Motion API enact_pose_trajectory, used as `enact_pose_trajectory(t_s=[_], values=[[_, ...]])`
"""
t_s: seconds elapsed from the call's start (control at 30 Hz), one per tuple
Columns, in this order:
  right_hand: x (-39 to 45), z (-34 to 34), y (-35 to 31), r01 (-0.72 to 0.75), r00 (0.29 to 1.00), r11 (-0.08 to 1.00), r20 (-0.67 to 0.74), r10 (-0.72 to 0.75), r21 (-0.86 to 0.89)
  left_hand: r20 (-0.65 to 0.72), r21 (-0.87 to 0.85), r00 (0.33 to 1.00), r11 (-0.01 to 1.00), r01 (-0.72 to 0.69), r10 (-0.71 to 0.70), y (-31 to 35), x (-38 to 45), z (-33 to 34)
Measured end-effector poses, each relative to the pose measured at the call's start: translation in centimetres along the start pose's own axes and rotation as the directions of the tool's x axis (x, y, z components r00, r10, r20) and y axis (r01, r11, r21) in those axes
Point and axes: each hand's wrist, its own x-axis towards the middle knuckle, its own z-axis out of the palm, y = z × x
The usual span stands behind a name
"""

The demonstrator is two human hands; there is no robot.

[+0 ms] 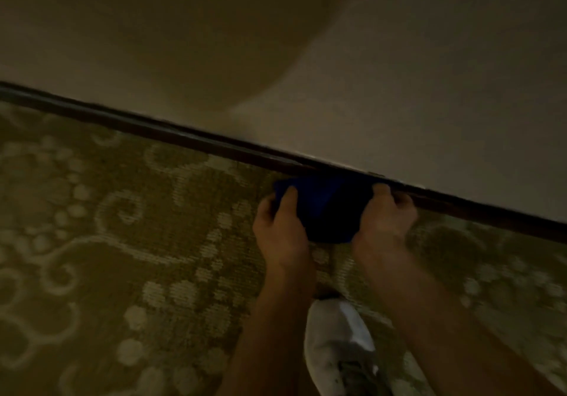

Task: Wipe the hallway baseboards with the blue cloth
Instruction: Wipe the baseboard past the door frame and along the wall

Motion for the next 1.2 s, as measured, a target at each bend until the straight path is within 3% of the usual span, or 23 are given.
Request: enact_pose_trajectory(t_s=[0.13,0.2,0.37,0.5,0.7,0.83,0.97,1.03,1.1,1.2], values=[[-3.9,6.7,2.2,-0.002,0.978,0.996,0.209,0.022,-0.093,-0.210,-0.148,0.974,0.982,-0.120,0.088,2.6,2.4,-3.6],[-6.1,9.8,2.5,-0.058,0.944,0.993,0.318,0.088,-0.104,-0.253,-0.160,0.956,0.968,-0.192,0.148,4.5,3.3,-5.5],[-6.8,10.3,2.8,-0.100,0.871,0.989,0.470,0.142,-0.113,-0.116,-0.095,0.982,0.983,-0.160,0.149,7.0,2.9,-8.2],[-7.0,5.7,2.3,-0.130,0.821,0.981,0.540,0.187,-0.142,-0.022,-0.062,0.989,0.987,-0.147,0.145,6.6,0.2,-11.4],[-12.5,-0.3,0.1,-0.052,0.728,0.971,0.657,0.198,-0.234,0.025,-0.002,0.989,0.990,-0.143,0.143,8.5,-5.5,-17.1],[-15.8,1.0,0.4,-0.092,0.752,0.988,0.642,0.150,-0.123,0.033,0.026,0.966,0.966,-0.257,0.256,11.1,-6.2,-18.3],[-16.0,4.2,2.2,0.073,0.762,0.985,0.628,-0.157,0.157,0.090,0.043,0.919,0.921,-0.388,0.383,12.8,-2.6,-18.6],[-15.7,5.7,3.4,0.108,0.772,0.962,0.588,-0.241,0.251,0.128,0.062,0.901,0.903,-0.424,0.414,13.4,-0.2,-18.6],[-15.1,7.4,5.0,0.059,0.810,0.960,0.548,-0.206,0.274,0.155,0.083,0.896,0.898,-0.432,0.416,14.1,2.5,-18.4],[-13.2,9.0,8.2,-0.097,0.860,0.969,0.509,-0.033,0.228,0.189,0.142,0.929,0.927,-0.347,0.319,14.3,7.0,-17.6]])
